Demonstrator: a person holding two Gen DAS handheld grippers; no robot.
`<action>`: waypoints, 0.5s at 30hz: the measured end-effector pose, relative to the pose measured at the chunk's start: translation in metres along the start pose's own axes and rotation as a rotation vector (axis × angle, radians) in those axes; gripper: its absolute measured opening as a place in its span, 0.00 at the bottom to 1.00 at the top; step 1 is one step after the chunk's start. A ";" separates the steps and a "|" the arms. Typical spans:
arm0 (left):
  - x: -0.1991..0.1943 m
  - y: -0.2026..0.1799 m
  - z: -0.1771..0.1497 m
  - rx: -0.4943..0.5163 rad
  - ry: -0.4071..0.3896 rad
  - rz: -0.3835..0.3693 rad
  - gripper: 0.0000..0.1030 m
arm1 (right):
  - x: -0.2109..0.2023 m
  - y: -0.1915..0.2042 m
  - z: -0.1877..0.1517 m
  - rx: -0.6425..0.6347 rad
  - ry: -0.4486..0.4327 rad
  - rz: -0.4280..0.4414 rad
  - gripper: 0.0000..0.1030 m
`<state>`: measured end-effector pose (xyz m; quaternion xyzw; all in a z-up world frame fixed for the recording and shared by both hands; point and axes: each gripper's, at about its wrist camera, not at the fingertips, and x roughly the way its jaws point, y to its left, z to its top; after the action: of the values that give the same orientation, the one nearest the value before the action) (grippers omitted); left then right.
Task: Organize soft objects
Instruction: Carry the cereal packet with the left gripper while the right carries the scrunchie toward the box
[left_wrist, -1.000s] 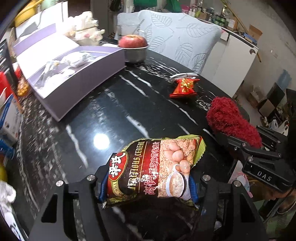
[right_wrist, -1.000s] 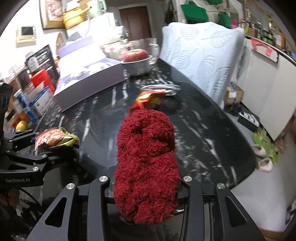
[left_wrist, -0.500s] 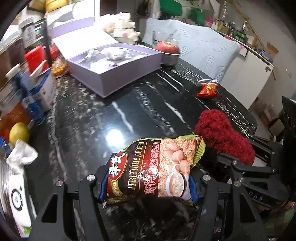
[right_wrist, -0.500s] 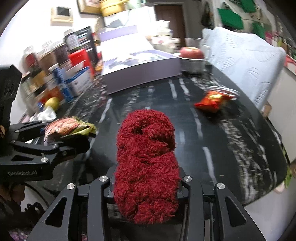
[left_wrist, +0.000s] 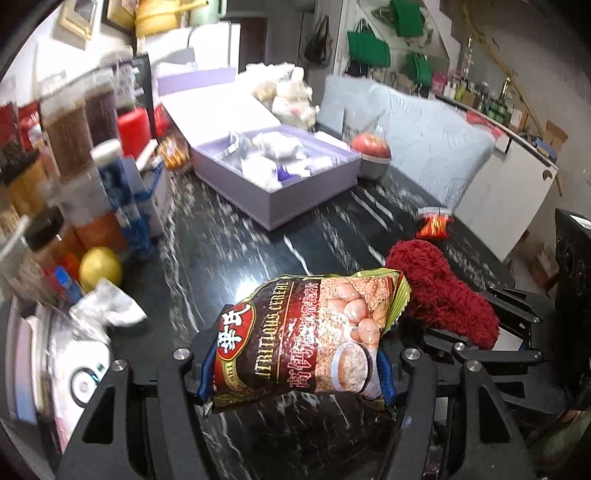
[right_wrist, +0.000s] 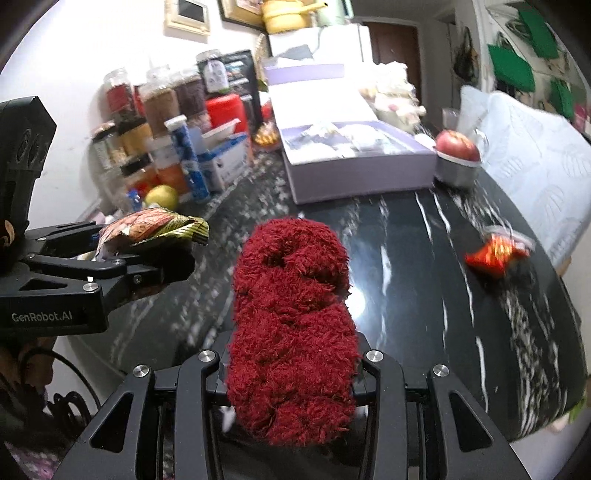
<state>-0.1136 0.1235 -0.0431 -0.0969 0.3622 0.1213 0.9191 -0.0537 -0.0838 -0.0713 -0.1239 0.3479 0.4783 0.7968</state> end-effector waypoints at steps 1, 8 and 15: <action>-0.004 0.001 0.005 0.004 -0.018 0.003 0.62 | -0.002 0.001 0.003 -0.006 -0.008 0.003 0.37; -0.030 0.010 0.045 0.024 -0.134 0.001 0.62 | -0.025 0.014 0.046 -0.086 -0.114 0.022 0.38; -0.039 0.019 0.090 0.054 -0.215 0.026 0.62 | -0.036 0.021 0.096 -0.149 -0.201 0.010 0.38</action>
<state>-0.0887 0.1594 0.0470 -0.0537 0.2660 0.1330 0.9533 -0.0401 -0.0468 0.0255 -0.1325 0.2304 0.5170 0.8137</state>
